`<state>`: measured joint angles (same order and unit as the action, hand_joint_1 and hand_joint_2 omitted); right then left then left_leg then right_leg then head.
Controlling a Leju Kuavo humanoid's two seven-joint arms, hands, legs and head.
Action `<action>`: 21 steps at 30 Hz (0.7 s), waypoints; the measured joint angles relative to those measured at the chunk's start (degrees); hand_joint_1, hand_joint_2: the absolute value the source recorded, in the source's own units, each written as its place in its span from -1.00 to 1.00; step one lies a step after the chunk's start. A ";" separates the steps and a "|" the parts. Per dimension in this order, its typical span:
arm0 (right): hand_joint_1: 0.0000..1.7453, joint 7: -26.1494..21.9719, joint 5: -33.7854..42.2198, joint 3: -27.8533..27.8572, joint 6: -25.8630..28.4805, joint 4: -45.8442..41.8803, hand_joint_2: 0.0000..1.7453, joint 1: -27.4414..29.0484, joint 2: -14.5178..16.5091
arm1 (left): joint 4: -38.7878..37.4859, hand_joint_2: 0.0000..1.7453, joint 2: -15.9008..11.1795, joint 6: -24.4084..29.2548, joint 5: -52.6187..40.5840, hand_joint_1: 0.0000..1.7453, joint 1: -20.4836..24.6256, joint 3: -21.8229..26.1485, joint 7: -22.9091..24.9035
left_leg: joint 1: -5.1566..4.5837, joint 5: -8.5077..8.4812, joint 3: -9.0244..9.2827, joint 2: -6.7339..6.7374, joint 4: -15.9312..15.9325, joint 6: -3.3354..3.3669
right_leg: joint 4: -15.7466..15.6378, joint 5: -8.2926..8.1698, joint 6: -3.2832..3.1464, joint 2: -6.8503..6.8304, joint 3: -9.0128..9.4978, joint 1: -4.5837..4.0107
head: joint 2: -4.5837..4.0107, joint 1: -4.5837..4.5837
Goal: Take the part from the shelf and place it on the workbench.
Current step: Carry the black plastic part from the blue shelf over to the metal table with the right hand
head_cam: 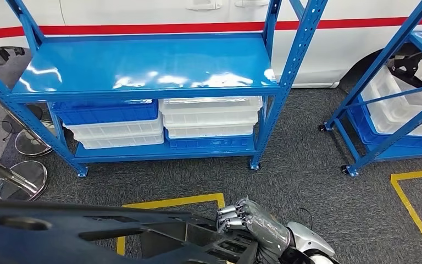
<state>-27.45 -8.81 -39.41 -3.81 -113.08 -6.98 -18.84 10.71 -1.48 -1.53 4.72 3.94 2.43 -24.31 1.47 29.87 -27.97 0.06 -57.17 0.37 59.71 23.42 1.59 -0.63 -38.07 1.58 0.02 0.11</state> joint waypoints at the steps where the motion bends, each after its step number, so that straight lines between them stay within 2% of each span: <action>1: 1.00 -0.02 -0.09 0.00 0.07 0.01 1.00 0.13 -0.02 | 0.00 -1.00 -0.14 0.08 -0.01 -1.00 -0.09 0.00 0.14 | -0.03 -0.63 -0.59 0.17 0.10 0.73 | 1.53 2.05 0.17 0.03 -0.60 0.10 | 0.00 0.01; 3: 1.00 -0.06 -0.19 0.00 0.20 0.02 1.00 0.27 -0.04 | 0.00 -1.00 -0.42 0.17 -0.04 -1.00 -0.17 0.01 0.33 | -0.33 -1.83 -2.04 0.38 0.10 1.71 | 7.70 7.96 0.19 0.10 -2.30 0.07 | 0.00 0.02; 4: 1.00 -0.08 -0.24 0.00 0.26 0.05 1.00 0.31 -0.06 | 0.00 -1.00 -0.56 0.19 -0.13 -1.00 -0.23 0.01 0.40 | -0.59 -2.40 -2.81 0.43 0.05 1.98 | 11.41 10.05 0.15 0.14 -3.02 -0.04 | 0.00 0.02; 5: 1.00 -0.09 -0.28 0.00 0.31 0.12 1.00 0.35 -0.07 | 0.00 -1.00 -0.68 0.18 -0.25 -1.00 -0.29 0.02 0.47 | -0.90 -2.95 -3.59 0.47 -0.04 2.14 | 14.29 10.77 0.03 0.19 -3.27 -0.19 | 0.00 0.02; 6: 1.00 -0.09 -0.33 0.00 0.33 0.21 1.00 0.40 -0.08 | 0.00 -1.00 -0.75 0.17 -0.36 -1.00 -0.35 0.02 0.53 | -1.24 -3.45 -4.36 0.49 -0.15 2.25 | 15.57 10.17 -0.26 0.24 -2.75 -0.42 | 0.00 0.02; 7: 1.00 -0.09 -0.38 0.00 0.34 0.30 1.00 0.44 -0.09 | 0.00 -1.00 -0.79 0.16 -0.44 -1.00 -0.40 0.02 0.56 | -1.60 -3.91 -5.07 0.48 -0.27 2.33 | 14.81 8.66 -0.79 0.28 -1.24 -0.70 | 0.00 0.01; 8: 1.00 -0.09 -0.42 0.00 0.34 0.36 1.00 0.45 -0.09 | 0.00 -1.00 -0.80 0.15 -0.48 -1.00 -0.42 0.02 0.57 | -1.95 -4.32 -5.66 0.46 -0.38 2.39 | 12.09 6.98 -1.55 0.34 1.20 -1.10 | 0.00 0.01; 9: 1.00 -0.10 -0.44 0.01 0.34 0.38 1.00 0.42 -0.09 | 0.00 -1.00 -0.71 0.11 -0.50 -1.00 -0.43 0.02 0.58 | -2.18 -4.67 -6.11 0.44 -0.45 2.42 | 8.10 6.15 -2.62 0.40 4.12 -1.60 | 0.00 0.00; 10: 1.00 -0.13 -0.48 0.03 0.37 0.37 1.00 0.37 -0.10 | 0.00 -1.00 -0.62 0.05 -0.52 -1.00 -0.42 0.02 0.60 | -2.36 -5.03 -6.41 0.44 -0.49 2.37 | 3.74 6.10 -3.53 0.39 7.02 -2.01 | 0.00 -0.01; 11: 1.00 -0.21 -0.54 0.05 0.43 0.37 1.00 0.31 -0.10 | 0.00 -1.00 -0.52 -0.02 -0.57 -1.00 -0.40 0.02 0.60 | -2.35 -5.45 -6.61 0.45 -0.48 2.19 | 0.32 6.50 -4.10 0.40 9.12 -2.39 | 0.00 -0.02; 12: 1.00 -0.32 -0.59 0.09 0.60 0.36 1.00 0.26 -0.11 | 0.00 -1.00 -0.43 -0.11 -0.62 -1.00 -0.38 0.02 0.61 | -2.19 -5.92 -6.76 0.49 -0.39 1.92 | -1.85 6.96 -4.41 0.39 10.27 -2.70 | 0.00 -0.02; 14: 1.00 -0.50 -0.56 0.23 1.34 0.36 1.00 0.43 -0.10 | -0.01 -1.00 -0.55 -0.19 -0.71 -1.00 -0.43 0.02 0.62 | -1.97 -6.75 -7.03 0.47 0.01 1.26 | -3.63 6.07 -4.40 0.36 10.66 -2.71 | 0.00 -0.01; 15: 1.00 -0.53 -0.42 0.35 1.86 0.35 1.00 0.60 -0.10 | -0.01 -1.00 -0.62 -0.19 -0.71 -1.00 -0.52 0.02 0.63 | -1.97 -6.26 -7.32 0.39 -0.15 0.96 | -4.24 5.22 -4.52 0.27 10.48 -2.50 | 0.00 -0.01; 16: 1.00 -0.54 -0.22 0.53 2.34 0.34 1.00 0.80 -0.09 | -0.02 -1.00 -0.68 -0.19 -0.73 -1.00 -0.63 0.01 0.62 | -1.98 -4.82 -7.81 0.28 -1.17 0.64 | -4.83 4.38 -4.68 0.14 10.17 -2.19 | 0.00 -0.02; 17: 1.00 -0.54 -0.02 0.69 2.71 0.35 1.00 1.00 -0.08 | -0.02 -1.00 -0.76 -0.19 -0.75 -1.00 -0.73 0.00 0.61 | -1.87 -2.48 -8.59 0.18 -3.33 0.30 | -5.25 3.65 -4.72 0.01 9.69 -1.86 | 0.00 -0.02; 19: 1.00 -0.54 0.21 0.91 3.04 0.37 1.00 1.38 -0.08 | -0.02 -1.00 -0.84 -0.22 -0.81 -1.00 -0.85 -0.01 0.59 | -1.27 2.50 -10.40 0.08 -10.38 -0.57 | -4.81 2.62 -4.57 -0.14 7.98 -1.67 | 0.00 -0.03; 20: 1.00 -0.54 0.24 0.95 3.09 0.38 1.00 1.58 -0.07 | -0.02 -1.00 -0.92 -0.22 -0.83 -1.00 -0.89 0.00 0.60 | -0.93 3.61 -10.94 0.08 -13.57 -1.05 | -4.31 2.26 -4.31 -0.18 7.01 -1.49 | 0.00 -0.03; 21: 1.00 -0.53 0.24 0.96 3.11 0.39 1.00 1.76 -0.07 | -0.02 -1.00 -0.99 -0.22 -0.83 -1.00 -0.91 0.00 0.60 | -0.58 3.35 -10.82 0.09 -15.41 -1.55 | -3.65 1.97 -4.03 -0.22 5.96 -1.25 | 0.00 -0.03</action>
<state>-27.98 -8.57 -38.45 -0.69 -112.69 -5.22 -18.91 10.69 -2.46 -1.75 3.89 3.03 2.43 -23.71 0.89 33.22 -38.80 0.15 -72.57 -1.18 56.05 25.38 -2.44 -0.85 -32.11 0.33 0.02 0.09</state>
